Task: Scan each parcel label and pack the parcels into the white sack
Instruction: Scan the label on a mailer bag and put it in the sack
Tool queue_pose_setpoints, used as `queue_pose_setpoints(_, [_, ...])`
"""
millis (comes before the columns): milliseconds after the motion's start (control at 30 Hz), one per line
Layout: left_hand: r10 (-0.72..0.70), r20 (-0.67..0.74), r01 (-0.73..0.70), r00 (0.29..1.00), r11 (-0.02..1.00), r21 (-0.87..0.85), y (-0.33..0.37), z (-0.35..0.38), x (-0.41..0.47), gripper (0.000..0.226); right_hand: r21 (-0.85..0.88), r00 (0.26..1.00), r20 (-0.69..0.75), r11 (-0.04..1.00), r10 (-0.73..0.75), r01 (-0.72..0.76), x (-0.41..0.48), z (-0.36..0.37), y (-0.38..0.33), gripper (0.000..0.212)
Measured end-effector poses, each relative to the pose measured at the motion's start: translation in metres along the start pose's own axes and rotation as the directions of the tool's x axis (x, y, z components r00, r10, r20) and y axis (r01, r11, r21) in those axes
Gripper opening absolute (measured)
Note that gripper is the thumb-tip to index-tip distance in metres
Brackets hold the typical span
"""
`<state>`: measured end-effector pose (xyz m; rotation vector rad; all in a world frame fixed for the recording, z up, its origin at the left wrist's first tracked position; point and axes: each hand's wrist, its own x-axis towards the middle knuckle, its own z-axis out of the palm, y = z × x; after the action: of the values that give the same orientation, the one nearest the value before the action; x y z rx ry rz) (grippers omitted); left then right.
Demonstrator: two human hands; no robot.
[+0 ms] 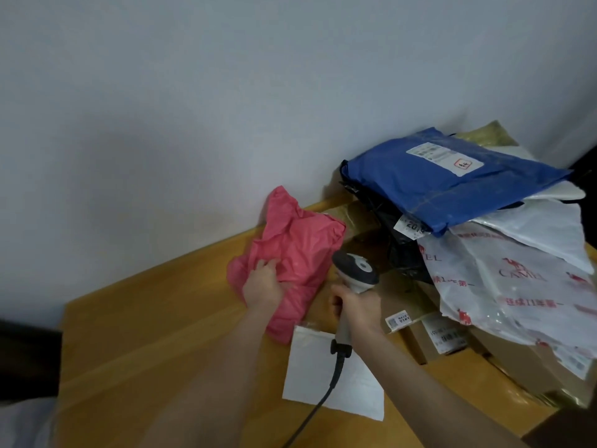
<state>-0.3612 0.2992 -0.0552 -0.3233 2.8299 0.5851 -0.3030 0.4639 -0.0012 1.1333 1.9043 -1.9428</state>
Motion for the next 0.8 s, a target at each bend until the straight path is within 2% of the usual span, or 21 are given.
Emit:
queue_pose_setpoints(100, [-0.068, -0.057, 0.063, 0.996, 0.994, -0.091, -0.007, -0.016, -0.013, 0.023, 0.096, 0.997, 0.070, 0.995, 0.011, -0.018, -0.010, -0.001, -0.007, 0.019])
queue_pose_setpoints(200, [-0.076, -0.044, 0.073, 0.996, 0.995, -0.065, -0.011, -0.025, -0.033, 0.018, 0.148, 0.989, 0.147, 0.988, 0.025, -0.047, -0.021, -0.006, -0.012, 0.018])
queue_pose_setpoints(267, [-0.131, -0.077, 0.123, 0.988, 0.987, -0.099, -0.015, -0.028, -0.045, 0.017, 0.144, 0.987, 0.157, 0.989, 0.017, -0.040, -0.025, -0.008, -0.010, 0.017])
queue_pose_setpoints(333, [-0.104, -0.108, 0.097, 0.989, 0.993, -0.069, -0.019, -0.026, -0.048, 0.018, 0.132, 0.989, 0.145, 0.991, 0.018, -0.037, -0.026, -0.008, -0.003, 0.016])
queue_pose_setpoints(467, [0.011, -0.006, -0.010, 1.000, 0.999, 0.031, -0.009, -0.003, -0.048, 0.060, 0.088, 0.989, 0.145, 0.995, 0.031, -0.044, -0.020, -0.005, 0.013, 0.017])
queue_pose_setpoints(500, [-0.003, -0.012, 0.004, 1.000, 0.998, 0.057, -0.006, 0.005, -0.048, 0.059, 0.086, 0.989, 0.142, 0.995, 0.032, -0.045, -0.017, -0.004, 0.017, 0.018])
queue_pose_setpoints(600, [-0.038, -0.131, 0.047, 0.991, 0.997, 0.064, -0.006, 0.020, -0.042, 0.034, 0.087, 0.990, 0.136, 0.995, 0.030, -0.042, -0.009, -0.002, 0.025, 0.019])
queue_pose_setpoints(667, [-0.044, -0.157, 0.040, 0.987, 0.999, -0.025, -0.011, 0.020, -0.039, 0.023, 0.090, 0.988, 0.151, 0.995, 0.021, -0.035, -0.006, -0.004, 0.027, 0.018])
queue_pose_setpoints(733, [-0.050, -0.172, 0.009, 0.984, 0.973, -0.232, -0.016, 0.009, -0.036, 0.014, 0.121, 0.989, 0.144, 0.992, 0.026, -0.044, -0.007, -0.007, 0.026, 0.017])
queue_pose_setpoints(800, [-0.110, -0.197, 0.001, 0.974, 0.876, -0.483, -0.018, -0.015, -0.035, 0.010, 0.158, 0.991, 0.124, 0.985, 0.047, -0.067, -0.010, -0.011, 0.020, 0.014])
